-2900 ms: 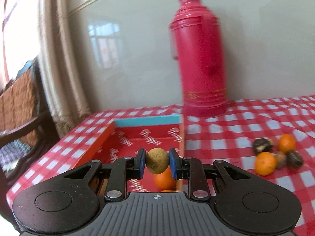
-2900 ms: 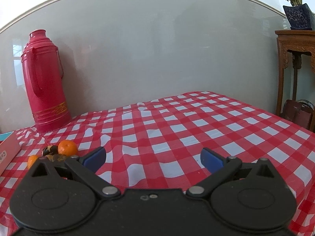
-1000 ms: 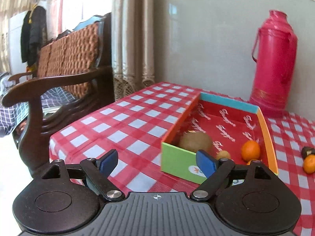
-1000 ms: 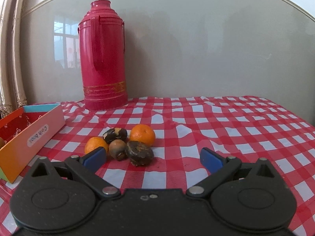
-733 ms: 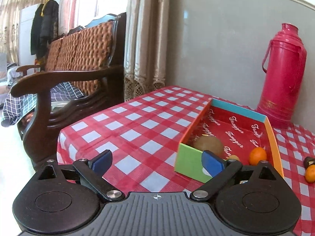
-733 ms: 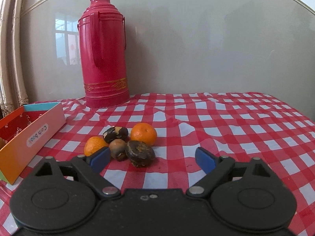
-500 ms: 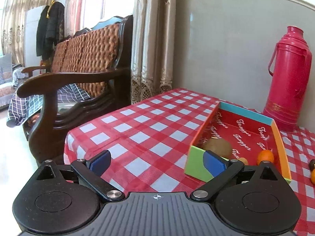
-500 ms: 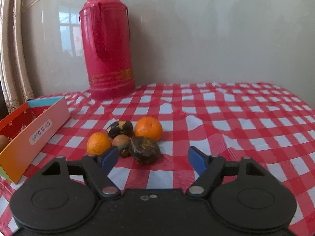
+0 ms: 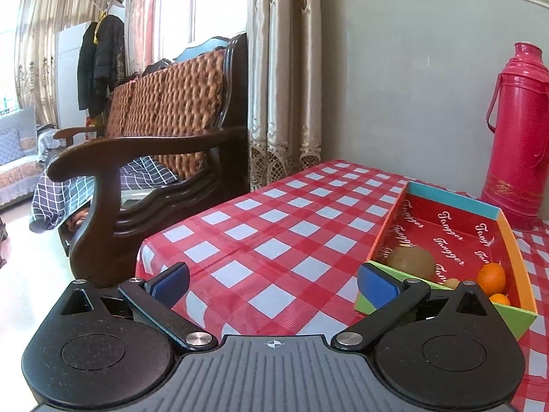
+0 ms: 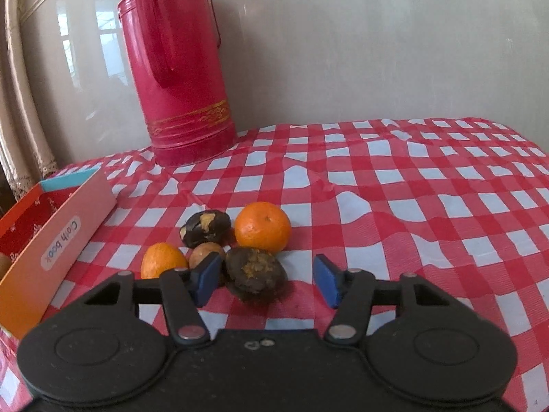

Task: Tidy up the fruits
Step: 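Close the right gripper on the dark brown round fruit, then carry the dark brown fruit with the right gripper into the box and release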

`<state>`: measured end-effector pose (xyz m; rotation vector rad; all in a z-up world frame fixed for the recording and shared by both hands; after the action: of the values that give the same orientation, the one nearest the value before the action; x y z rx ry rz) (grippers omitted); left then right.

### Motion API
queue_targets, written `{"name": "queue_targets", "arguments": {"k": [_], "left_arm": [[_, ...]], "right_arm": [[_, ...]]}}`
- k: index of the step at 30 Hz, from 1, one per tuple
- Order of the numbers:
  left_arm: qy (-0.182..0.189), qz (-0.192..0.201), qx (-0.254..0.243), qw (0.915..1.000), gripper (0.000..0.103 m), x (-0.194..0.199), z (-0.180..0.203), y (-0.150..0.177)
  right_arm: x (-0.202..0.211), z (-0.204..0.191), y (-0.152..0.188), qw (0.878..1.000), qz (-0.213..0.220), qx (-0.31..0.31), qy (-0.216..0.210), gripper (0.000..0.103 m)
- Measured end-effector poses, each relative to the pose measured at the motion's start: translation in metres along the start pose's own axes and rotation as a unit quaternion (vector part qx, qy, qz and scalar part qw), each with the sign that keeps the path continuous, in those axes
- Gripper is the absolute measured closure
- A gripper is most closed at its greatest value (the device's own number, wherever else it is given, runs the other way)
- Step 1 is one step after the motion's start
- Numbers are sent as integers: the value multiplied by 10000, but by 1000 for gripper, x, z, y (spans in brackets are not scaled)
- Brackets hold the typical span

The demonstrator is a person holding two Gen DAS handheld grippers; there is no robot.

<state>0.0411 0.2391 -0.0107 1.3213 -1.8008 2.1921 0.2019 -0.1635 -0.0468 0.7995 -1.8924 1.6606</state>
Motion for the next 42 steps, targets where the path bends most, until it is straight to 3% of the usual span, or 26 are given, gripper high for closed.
{"name": "queue_targets", "arguments": {"k": [5,6,7,8,15,17,18,21,42], "left_arm": [[-49,-34,33,10000,0,-2,-4,0],[-49,-34,46,10000,0,-1,-5,0],[-47,-33,56,10000,0,-1,-5,0],[-45,-32,59,10000,0,-1,-5,0],[-82,29,-61,9999,0,2,1,1],[-88,25,-63,9999,0,2,1,1],[-87,14,-54,9999,0,2,1,1],[-77,-21,-24,10000,0,1,1,1],[-165,-1,39,9999,0,1,-4,1]], "right_arm": [[-1,2,2,9998,-78,-123,-125,54],[-1,2,1,9997,-82,-143,-163,57],[-1,1,1,9996,-85,-153,-230,69],[0,0,2,9995,-94,-146,-270,69],[-2,1,1,9989,-115,-307,-339,64],[-5,3,4,9969,-277,-429,-591,52],[-5,2,4,9972,-258,-396,-574,52],[-4,-3,5,9983,-234,-263,-470,69],[11,-17,11,9992,5,98,-398,69]]}}
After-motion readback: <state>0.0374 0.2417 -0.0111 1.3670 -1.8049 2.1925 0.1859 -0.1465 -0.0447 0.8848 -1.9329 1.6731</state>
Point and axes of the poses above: each gripper's, at about its wrist camera, not at the fingertips, and x roughly against the way its jaws point, z to its right, y to its underside, the point moved 6 cm from there along -x, roughly the way its jaws point, and after that the axes turned 12 degrees about -z, right-handed, at the moved point
